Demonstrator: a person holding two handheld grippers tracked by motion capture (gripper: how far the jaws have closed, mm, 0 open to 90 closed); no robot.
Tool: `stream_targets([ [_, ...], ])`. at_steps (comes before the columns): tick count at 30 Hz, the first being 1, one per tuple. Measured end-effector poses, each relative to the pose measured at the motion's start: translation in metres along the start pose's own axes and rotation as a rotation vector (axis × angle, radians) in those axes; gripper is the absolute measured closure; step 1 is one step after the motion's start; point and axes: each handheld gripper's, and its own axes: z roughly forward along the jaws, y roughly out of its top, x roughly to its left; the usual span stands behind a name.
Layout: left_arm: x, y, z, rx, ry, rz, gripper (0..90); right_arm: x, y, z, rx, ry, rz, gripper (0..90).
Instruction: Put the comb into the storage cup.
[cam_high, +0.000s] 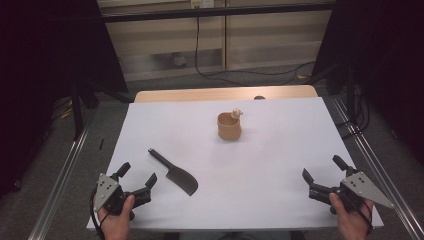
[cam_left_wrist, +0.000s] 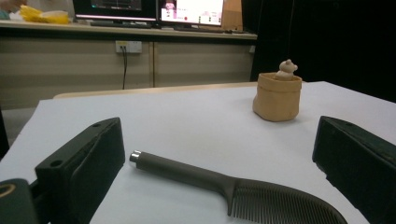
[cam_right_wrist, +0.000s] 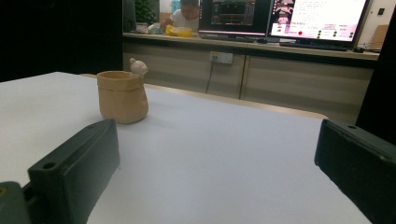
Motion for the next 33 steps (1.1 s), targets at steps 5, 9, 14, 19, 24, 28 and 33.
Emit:
stream_targets([
  [5, 0.0, 0.0, -0.001, 0.012, 0.002, 0.008, 2.5, 0.0, 0.0, -0.001, -0.007, 0.001, 0.003, 0.0],
  [9, -0.001, 0.001, 0.0, 0.005, -0.005, 0.001, 2.5, -0.001, -0.001, -0.001, -0.001, 0.008, 0.009, 0.0],
  [14, -0.004, 0.003, 0.005, 0.016, -0.023, 0.01, 2.5, -0.001, -0.001, 0.0, 0.0, 0.016, 0.006, 0.0],
  [19, -0.005, 0.004, 0.007, 0.035, -0.029, 0.012, 2.7, 0.0, -0.001, 0.001, 0.006, 0.024, 0.005, 0.0],
  [24, -0.004, 0.015, 0.007, 0.015, -0.047, 0.02, 2.9, 0.002, -0.001, 0.002, 0.011, 0.029, -0.013, 0.0],
  [28, -0.003, 0.02, 0.008, 0.004, -0.051, 0.018, 3.4, 0.003, -0.001, 0.002, 0.009, 0.031, -0.014, 0.0],
  [33, -0.002, 0.03, 0.016, 0.024, -0.07, 0.011, 5.6, 0.003, -0.001, 0.004, 0.013, 0.025, -0.01, 0.0],
])
